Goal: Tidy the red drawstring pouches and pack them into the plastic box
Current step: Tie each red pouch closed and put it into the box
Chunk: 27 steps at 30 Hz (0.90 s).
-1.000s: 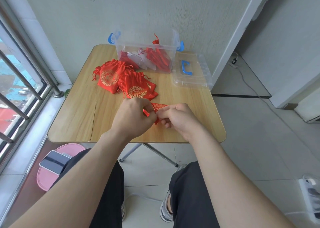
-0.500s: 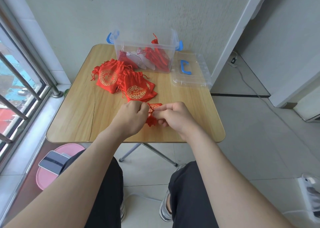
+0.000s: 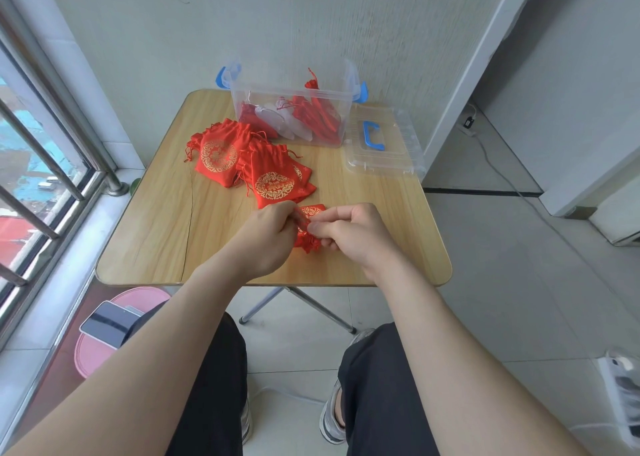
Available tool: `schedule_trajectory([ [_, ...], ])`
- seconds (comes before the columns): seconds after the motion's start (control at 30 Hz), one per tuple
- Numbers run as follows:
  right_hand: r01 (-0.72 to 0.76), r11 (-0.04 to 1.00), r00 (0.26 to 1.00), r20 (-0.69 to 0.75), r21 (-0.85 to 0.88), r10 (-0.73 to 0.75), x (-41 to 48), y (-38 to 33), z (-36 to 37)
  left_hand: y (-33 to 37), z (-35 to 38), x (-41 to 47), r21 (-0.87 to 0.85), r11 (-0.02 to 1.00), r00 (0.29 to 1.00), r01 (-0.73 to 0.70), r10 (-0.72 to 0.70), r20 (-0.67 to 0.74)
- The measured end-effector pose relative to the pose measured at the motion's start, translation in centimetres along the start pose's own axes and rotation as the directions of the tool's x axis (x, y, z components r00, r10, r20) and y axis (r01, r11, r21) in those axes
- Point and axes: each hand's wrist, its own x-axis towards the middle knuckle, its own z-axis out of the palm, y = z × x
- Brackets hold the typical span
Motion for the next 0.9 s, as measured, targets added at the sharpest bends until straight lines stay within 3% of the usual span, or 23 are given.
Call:
schedule_trajectory([
  [0.13,0.028,1.0,0.999,0.026,0.004,-0.028,-0.1,-0.1,0.1,0.5,0.3,0.2,-0.015,0.997,0.997,0.071,-0.071,-0.017],
  [0.27,0.062,0.997,0.996,0.06,-0.043,-0.059,-0.1,0.0,0.2,-0.1,0.7,0.2,0.05,0.999,0.998,0.002,0.001,-0.055],
  [0.5,0.05,0.989,0.997,0.063,-0.141,-0.042,0.1,0.3,0.1,-1.2,0.4,0.7,0.127,0.992,0.993,0.02,-0.004,-0.122],
  [0.9,0.088,0.911,0.996,0.045,-0.402,-0.077,0.5,0.7,0.6,-2.0,0.1,0.7,0.209,0.951,0.967,0.23,-0.198,-0.162],
])
